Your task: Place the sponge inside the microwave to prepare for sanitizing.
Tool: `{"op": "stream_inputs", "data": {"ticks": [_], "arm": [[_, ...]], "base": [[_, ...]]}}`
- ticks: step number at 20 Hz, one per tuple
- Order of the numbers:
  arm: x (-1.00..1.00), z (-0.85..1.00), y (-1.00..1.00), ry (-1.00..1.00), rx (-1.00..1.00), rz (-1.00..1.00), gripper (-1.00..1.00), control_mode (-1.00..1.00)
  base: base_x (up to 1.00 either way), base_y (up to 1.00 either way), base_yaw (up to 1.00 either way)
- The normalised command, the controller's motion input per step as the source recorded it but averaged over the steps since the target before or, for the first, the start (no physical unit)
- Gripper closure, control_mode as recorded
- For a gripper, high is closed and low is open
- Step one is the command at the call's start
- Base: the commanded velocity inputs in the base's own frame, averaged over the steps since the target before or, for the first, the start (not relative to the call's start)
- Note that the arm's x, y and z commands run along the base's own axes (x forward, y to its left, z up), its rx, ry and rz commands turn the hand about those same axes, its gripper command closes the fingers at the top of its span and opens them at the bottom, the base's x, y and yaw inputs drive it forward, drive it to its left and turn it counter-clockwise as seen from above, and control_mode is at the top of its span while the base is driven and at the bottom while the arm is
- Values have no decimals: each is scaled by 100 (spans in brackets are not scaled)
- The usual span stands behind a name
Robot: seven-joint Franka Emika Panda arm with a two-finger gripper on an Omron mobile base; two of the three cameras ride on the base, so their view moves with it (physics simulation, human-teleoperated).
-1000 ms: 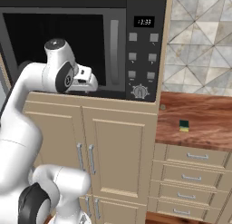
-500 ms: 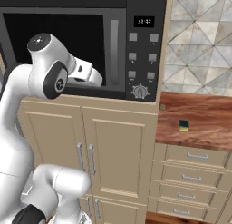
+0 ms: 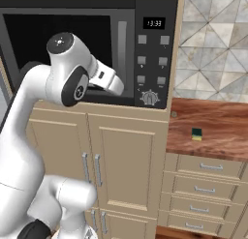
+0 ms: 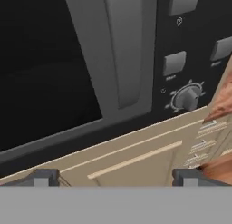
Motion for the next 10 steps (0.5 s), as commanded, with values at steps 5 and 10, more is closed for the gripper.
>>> {"op": "stream_inputs", "data": {"ticks": [5, 10], "arm": [[2, 12, -27, -23, -10, 3, -100, -100], [13, 0, -25, -23, -15, 0, -100, -100]], "base": [[0, 0, 0], [0, 0, 0]]}}
